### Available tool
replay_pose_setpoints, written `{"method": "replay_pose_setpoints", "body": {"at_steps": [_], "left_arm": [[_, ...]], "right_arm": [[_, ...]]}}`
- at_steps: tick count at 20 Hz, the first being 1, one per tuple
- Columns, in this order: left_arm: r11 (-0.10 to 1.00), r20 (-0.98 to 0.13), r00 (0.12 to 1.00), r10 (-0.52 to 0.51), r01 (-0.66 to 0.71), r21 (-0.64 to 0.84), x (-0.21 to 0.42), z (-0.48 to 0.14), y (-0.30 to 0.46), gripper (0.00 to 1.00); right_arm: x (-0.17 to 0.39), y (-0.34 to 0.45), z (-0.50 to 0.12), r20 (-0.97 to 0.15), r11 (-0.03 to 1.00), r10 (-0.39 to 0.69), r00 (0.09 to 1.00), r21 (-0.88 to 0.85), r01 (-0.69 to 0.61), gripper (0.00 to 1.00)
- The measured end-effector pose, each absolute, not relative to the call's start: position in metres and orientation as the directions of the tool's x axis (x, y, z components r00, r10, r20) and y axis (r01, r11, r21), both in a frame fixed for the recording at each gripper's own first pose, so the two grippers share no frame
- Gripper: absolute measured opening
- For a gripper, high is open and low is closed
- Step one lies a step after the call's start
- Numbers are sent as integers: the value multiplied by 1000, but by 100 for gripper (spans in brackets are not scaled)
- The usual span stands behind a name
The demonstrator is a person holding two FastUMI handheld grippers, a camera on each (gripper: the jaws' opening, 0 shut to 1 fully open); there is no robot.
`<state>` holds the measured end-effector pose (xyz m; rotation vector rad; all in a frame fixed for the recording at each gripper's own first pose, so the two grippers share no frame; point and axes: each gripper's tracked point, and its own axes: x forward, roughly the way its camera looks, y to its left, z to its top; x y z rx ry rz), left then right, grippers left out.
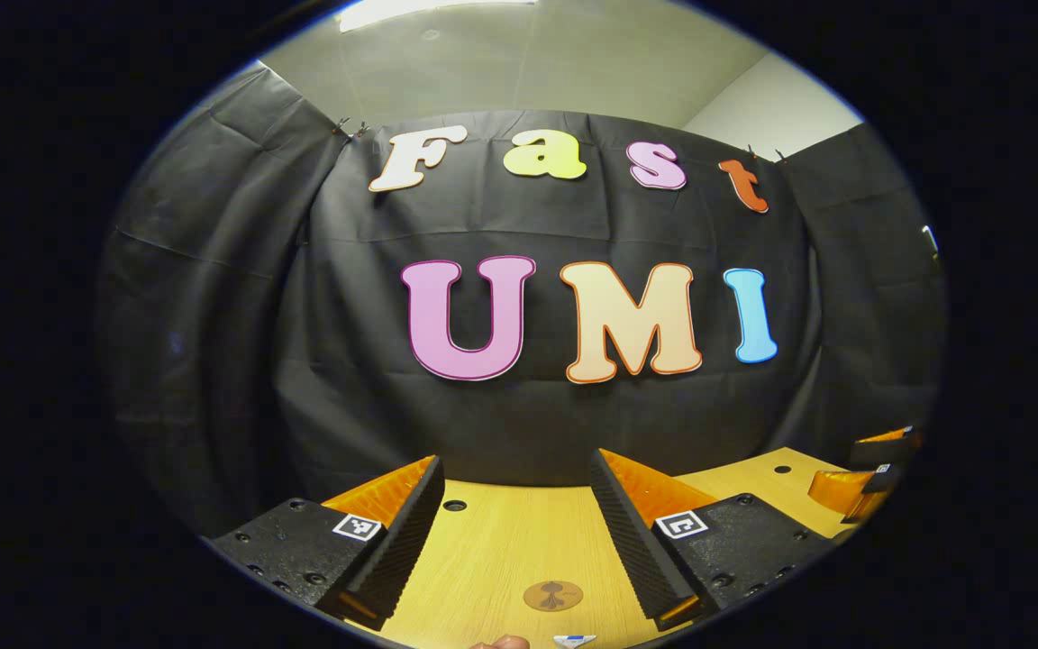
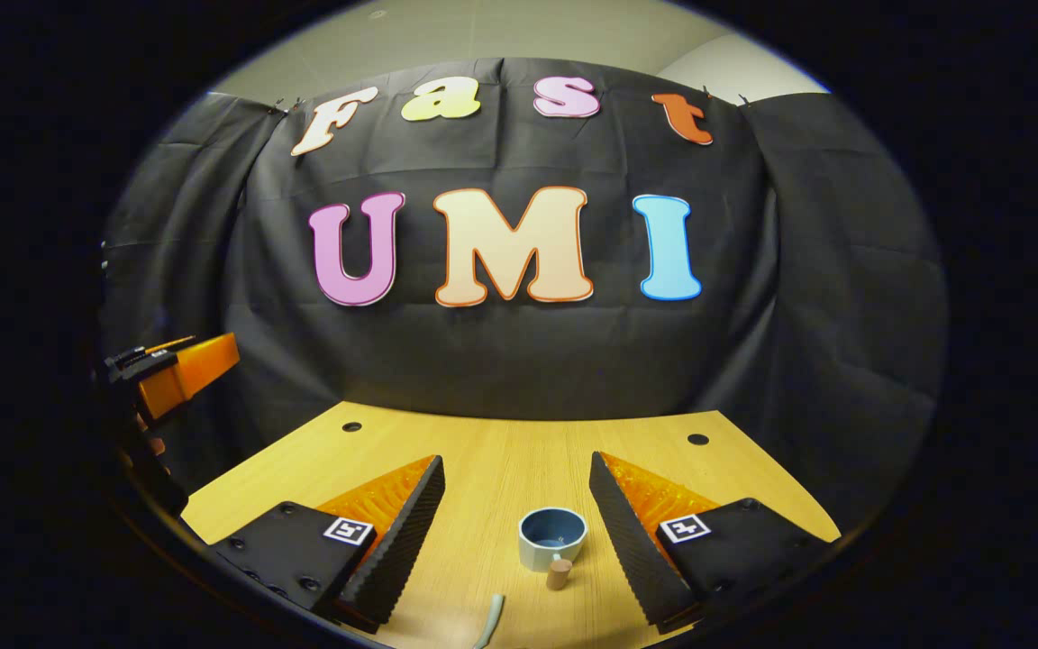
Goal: Put the toothbrush and toothpaste on the desktop into the cup, then pick up the cup and place it on the coaster on the desktop.
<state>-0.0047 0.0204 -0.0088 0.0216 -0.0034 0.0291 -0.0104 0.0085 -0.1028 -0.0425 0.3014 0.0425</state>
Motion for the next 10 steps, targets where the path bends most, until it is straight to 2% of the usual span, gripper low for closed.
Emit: {"method": "replay_pose_setpoints", "body": {"at_steps": [10], "left_arm": [[997, -28, 997, 76, -75, 23, -12, -24, 42, 94]], "right_arm": [[-28, 17, -194, -555, 996, 55, 830, -25, -83, 99]]}}
